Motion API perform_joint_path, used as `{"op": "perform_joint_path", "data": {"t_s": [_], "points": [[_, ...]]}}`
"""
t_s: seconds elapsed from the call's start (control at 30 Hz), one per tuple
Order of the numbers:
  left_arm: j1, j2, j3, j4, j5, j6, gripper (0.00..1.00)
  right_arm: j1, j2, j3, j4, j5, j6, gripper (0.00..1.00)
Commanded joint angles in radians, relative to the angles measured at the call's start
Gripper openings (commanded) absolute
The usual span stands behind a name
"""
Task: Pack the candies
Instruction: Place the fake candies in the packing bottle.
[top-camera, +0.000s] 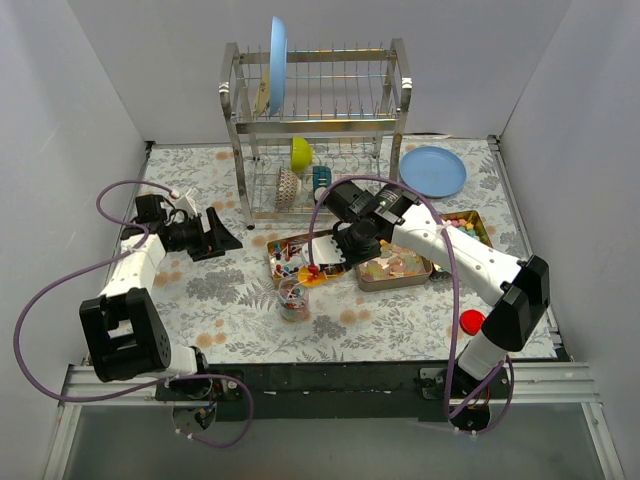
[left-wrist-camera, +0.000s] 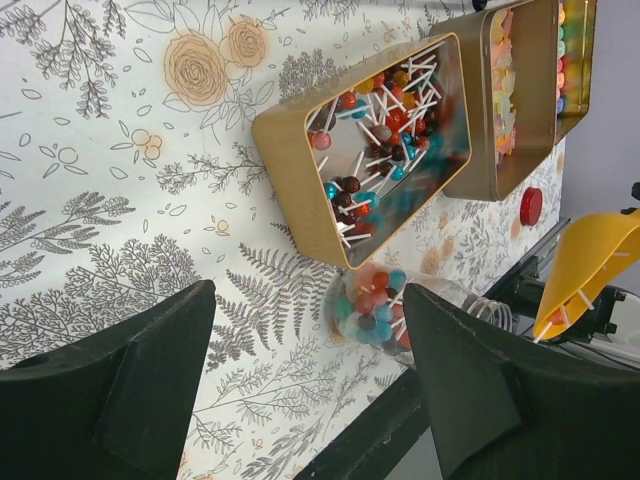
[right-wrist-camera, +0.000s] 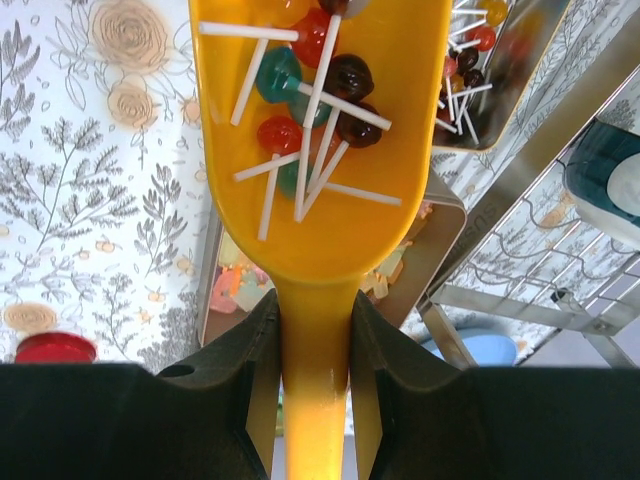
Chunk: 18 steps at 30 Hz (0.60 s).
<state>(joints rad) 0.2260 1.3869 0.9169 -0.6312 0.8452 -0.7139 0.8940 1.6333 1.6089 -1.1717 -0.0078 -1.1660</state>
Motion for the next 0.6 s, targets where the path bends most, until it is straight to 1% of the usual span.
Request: {"op": "perform_joint_path", "data": {"t_s": [0.0, 0.2, 0.4, 0.57], "points": [[0.009, -0.063, -0.019, 0.036, -0.005, 0.002, 0.76, 0.029, 0.022, 0.101, -0.071, 0.083, -0.006, 0.01], [0.01, -0.083, -0.046, 0.067, 0.012, -0.018, 0.76, 0.072, 0.097, 0.206, -0.134, 0.135, 0.031, 0.01], [0.01, -0.083, -0.052, 0.093, 0.018, -0.035, 0.76, 0.12, 0.109, 0.2, -0.134, 0.218, 0.014, 0.01], [0.009, -0.086, -0.046, 0.106, 0.02, -0.044, 0.76, 0.167, 0.118, 0.189, -0.132, 0.34, 0.003, 0.01]]}}
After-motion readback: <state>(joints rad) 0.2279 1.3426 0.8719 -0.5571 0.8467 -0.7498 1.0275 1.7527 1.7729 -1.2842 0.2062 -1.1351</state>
